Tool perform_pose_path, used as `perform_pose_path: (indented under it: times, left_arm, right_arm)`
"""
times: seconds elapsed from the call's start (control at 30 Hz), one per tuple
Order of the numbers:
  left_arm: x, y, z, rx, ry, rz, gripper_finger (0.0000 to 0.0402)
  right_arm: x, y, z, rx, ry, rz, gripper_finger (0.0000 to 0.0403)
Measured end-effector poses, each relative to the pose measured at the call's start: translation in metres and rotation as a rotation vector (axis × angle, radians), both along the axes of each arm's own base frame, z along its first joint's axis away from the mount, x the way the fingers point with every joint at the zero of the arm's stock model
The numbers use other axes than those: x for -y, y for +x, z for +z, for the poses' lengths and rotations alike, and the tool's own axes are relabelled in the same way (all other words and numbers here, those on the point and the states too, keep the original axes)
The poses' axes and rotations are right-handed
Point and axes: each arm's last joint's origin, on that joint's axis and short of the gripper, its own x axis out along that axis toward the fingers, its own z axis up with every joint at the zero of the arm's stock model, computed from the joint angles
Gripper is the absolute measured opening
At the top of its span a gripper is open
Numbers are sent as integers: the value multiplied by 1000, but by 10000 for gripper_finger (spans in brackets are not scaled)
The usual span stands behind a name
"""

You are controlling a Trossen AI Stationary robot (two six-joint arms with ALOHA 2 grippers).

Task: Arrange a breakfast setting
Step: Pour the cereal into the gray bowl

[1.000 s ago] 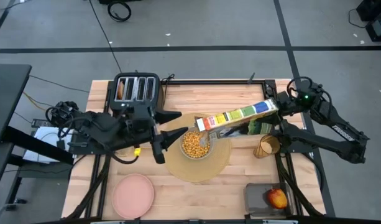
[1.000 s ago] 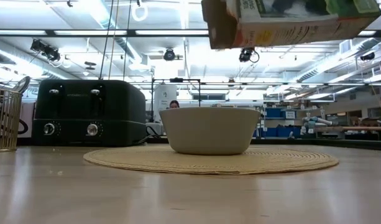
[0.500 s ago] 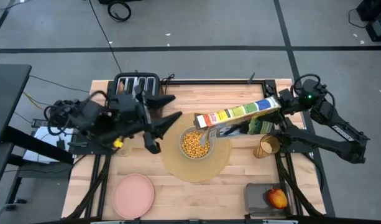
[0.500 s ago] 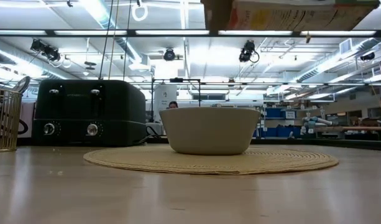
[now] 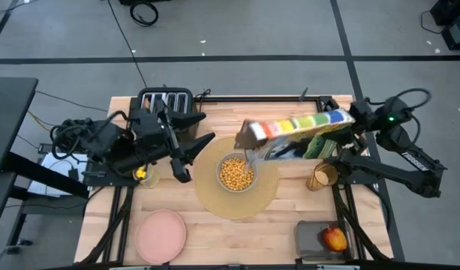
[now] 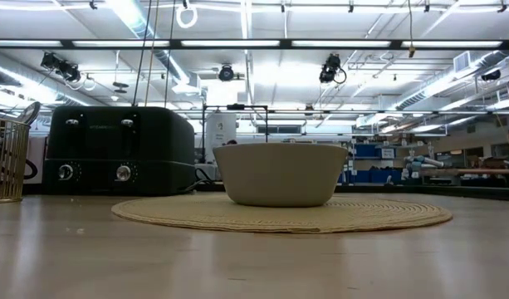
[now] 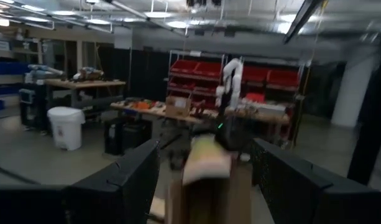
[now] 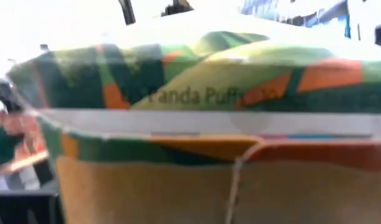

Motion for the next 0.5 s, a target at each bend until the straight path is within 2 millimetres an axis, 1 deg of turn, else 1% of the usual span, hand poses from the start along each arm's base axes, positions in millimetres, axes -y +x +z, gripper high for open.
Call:
perform_pose_path:
  times: [0.23,0.3,0.37,0.5]
  left_arm:
    - [-2,1,-3,-33,12,23,256]
    - [-3,4,-5,-45,18,30,256]
    - [-6,8,-8,-68,30,44,256]
    - [-16,25,-21,-115,56,69,256]
  right_arm:
    - [-4,-10,25,240,62,-31,177]
    - [-5,-13,31,309,82,-39,177]
    - [-6,-16,37,389,97,-47,177]
    - [-5,-18,48,539,128,-49,177]
